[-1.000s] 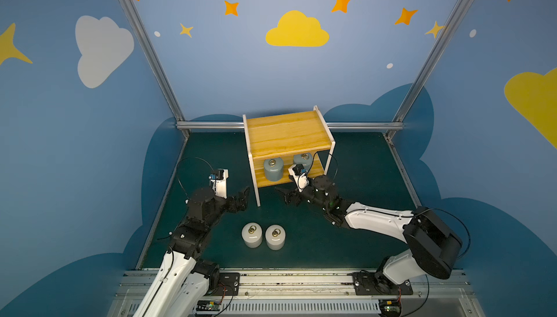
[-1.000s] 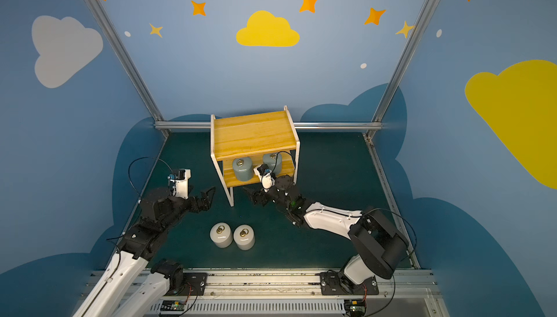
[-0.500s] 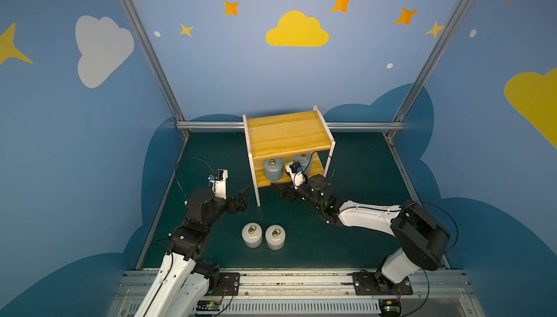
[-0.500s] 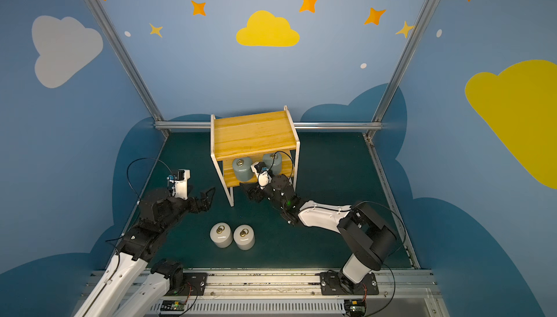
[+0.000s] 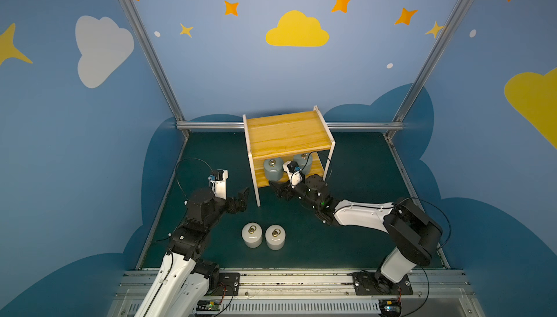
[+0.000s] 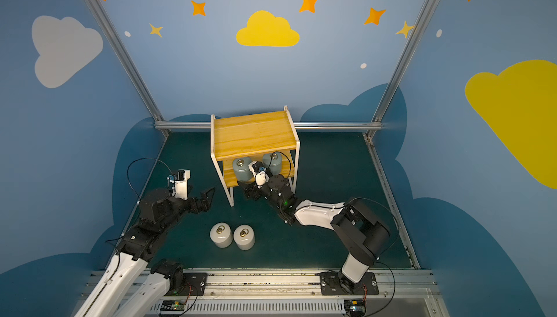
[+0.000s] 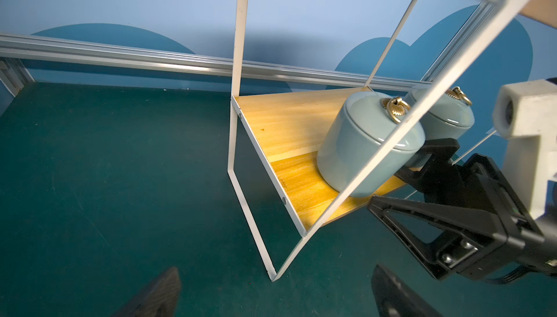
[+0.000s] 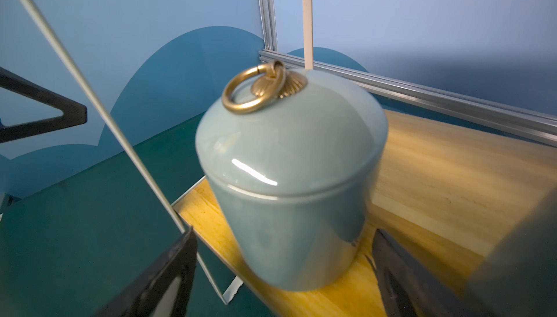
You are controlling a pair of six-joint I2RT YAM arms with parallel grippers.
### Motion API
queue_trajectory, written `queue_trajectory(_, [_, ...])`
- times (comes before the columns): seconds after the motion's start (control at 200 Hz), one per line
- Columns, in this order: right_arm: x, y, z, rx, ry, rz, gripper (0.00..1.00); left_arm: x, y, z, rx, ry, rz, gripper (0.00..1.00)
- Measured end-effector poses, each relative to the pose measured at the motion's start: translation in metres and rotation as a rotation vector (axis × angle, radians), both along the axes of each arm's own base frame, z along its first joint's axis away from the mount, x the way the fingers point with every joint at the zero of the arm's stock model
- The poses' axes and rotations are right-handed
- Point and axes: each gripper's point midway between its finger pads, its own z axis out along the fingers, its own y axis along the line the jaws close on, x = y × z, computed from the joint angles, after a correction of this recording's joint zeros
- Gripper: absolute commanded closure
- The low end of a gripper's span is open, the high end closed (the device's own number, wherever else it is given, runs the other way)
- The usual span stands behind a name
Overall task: Remove the tea canisters from the shelf
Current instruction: Pick up the tea canister from the shelf.
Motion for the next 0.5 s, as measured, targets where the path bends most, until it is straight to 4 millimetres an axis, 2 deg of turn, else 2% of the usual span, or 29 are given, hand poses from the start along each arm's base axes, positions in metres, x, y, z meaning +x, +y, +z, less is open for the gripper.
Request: queue_trajectory(0.501, [0.01,0.013,0.004,0.029,-0.041,0.0,0.1,0.0,0.0,-0.001,0.0,0.002,-0.003,0.0])
